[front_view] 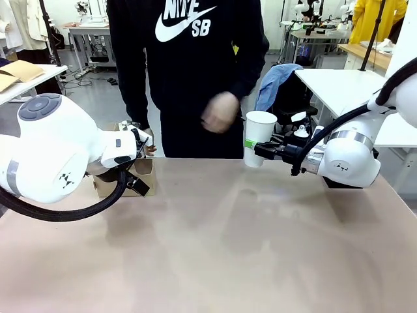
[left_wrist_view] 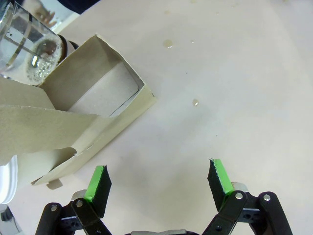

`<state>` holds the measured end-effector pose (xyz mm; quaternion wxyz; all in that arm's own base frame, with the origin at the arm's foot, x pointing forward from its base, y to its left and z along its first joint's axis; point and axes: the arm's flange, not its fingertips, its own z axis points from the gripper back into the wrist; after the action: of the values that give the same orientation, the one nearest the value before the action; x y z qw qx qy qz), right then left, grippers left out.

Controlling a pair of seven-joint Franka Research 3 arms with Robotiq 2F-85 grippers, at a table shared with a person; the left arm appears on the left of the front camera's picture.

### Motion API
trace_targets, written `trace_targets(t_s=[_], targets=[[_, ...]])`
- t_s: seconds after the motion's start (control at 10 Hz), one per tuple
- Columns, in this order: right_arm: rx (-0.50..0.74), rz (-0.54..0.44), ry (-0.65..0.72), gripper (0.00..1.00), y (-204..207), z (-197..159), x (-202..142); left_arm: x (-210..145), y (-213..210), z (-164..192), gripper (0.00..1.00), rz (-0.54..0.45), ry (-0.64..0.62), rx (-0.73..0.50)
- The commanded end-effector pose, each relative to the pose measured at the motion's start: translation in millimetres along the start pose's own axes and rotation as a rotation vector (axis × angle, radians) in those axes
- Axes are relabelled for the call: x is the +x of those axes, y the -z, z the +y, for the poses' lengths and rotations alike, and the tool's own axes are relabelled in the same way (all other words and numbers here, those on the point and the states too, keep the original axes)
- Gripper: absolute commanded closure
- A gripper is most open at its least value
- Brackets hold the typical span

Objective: Pour a drink into a cup and package it in a carrier.
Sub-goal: When a person places the Paper Cup Lid on the 600 ml Paper Cup , lift the 600 ml Paper Cup.

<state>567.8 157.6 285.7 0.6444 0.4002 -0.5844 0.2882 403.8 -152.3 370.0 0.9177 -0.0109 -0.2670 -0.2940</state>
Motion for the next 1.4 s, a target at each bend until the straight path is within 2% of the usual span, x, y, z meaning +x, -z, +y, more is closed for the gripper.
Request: trace_targets(t_s=[0.0,1.3], targets=[[0.001,-0.004,0.001,0.19,1.5,1.6,1.9,-0.2,-0.5,0.3,0.00,-0.001,-0.001,-0.001],[0.001,-0.004,0.001,0.19,1.5,1.6,1.9,-0.2,-0.5,0.3,0.00,-0.001,-0.001,-0.001]])
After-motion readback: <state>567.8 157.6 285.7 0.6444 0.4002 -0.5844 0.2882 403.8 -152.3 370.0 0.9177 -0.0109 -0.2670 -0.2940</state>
